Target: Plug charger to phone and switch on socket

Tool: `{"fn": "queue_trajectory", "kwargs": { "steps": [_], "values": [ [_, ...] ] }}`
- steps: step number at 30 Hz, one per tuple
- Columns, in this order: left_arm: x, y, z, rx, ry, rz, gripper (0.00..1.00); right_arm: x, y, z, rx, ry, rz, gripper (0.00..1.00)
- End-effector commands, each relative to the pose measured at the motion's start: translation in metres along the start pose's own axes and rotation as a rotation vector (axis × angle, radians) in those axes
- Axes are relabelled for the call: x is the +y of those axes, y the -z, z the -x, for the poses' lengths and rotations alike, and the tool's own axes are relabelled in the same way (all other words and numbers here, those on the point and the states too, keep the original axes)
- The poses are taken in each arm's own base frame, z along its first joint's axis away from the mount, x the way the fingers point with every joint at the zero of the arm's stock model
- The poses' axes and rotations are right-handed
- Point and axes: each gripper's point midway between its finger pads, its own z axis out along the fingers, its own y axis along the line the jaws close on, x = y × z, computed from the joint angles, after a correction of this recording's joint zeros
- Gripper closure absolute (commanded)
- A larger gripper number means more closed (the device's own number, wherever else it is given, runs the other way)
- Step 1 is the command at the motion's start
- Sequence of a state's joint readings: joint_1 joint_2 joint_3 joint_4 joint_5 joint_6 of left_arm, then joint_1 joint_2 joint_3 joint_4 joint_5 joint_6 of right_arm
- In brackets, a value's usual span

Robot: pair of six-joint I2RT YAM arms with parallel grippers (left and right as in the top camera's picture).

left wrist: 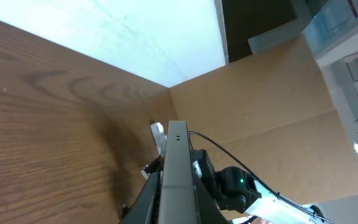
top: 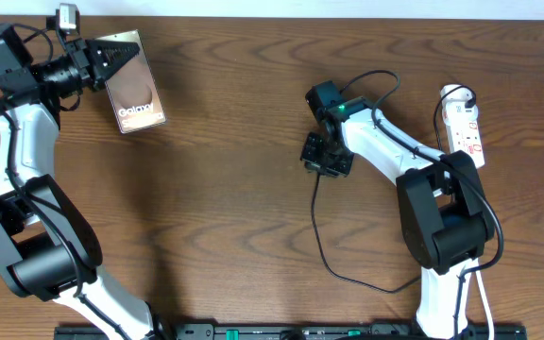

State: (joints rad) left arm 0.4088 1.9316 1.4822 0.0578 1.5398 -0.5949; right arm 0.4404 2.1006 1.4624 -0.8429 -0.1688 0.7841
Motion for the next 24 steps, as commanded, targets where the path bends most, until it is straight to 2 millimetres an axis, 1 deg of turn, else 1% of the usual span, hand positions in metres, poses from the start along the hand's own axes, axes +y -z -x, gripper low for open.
{"fn": "queue_trajectory", "kwargs": {
  "steps": [1,2,11,13,15,16,18,19,20,21,23,24],
  "values": [
    [-0.019,0.001,-0.001,0.018,-0.046,-0.027,0.93,-0.007,-0.016,-0.009,0.039,-0.003,-0.032,0.95],
    [-0.019,0.001,-0.001,0.018,-0.046,-0.027,0.92,-0.008,-0.016,-0.009,0.035,-0.003,-0.037,0.99],
    [-0.019,0.001,-0.001,0.018,-0.046,-0.027,0.92,-0.007,-0.017,-0.008,0.030,0.016,-0.036,0.99],
    [-0.019,0.001,-0.001,0.018,-0.046,-0.027,0.93,0.000,-0.017,-0.008,0.037,0.074,0.001,0.99],
    [-0.019,0.001,-0.001,0.018,-0.046,-0.027,0.92,0.025,-0.015,-0.013,0.070,0.214,0.137,0.99],
    [-0.019,0.001,-0.001,0.018,-0.046,-0.027,0.93,0.042,-0.011,-0.017,0.088,0.305,0.235,0.99],
    [-0.019,0.001,-0.001,0.018,-0.046,-0.027,0.93,0.079,0.004,-0.032,0.127,0.509,0.470,0.99],
    [-0.019,0.001,-0.001,0.018,-0.048,-0.027,0.93,0.095,0.015,-0.043,0.149,0.608,0.600,0.99],
    [-0.019,0.001,-0.001,0.018,-0.050,-0.027,0.93,0.108,0.026,-0.053,0.162,0.689,0.710,0.99],
    [-0.019,0.001,-0.001,0.018,-0.050,-0.027,0.93,0.119,0.040,-0.063,0.173,0.775,0.828,0.99],
    [-0.019,0.001,-0.001,0.018,-0.050,-0.027,0.93,0.132,0.056,-0.076,0.176,0.873,0.962,0.99],
    [-0.019,0.001,-0.001,0.018,-0.050,-0.027,0.93,0.136,0.061,-0.081,0.172,0.910,1.003,0.99]
  ]
}}
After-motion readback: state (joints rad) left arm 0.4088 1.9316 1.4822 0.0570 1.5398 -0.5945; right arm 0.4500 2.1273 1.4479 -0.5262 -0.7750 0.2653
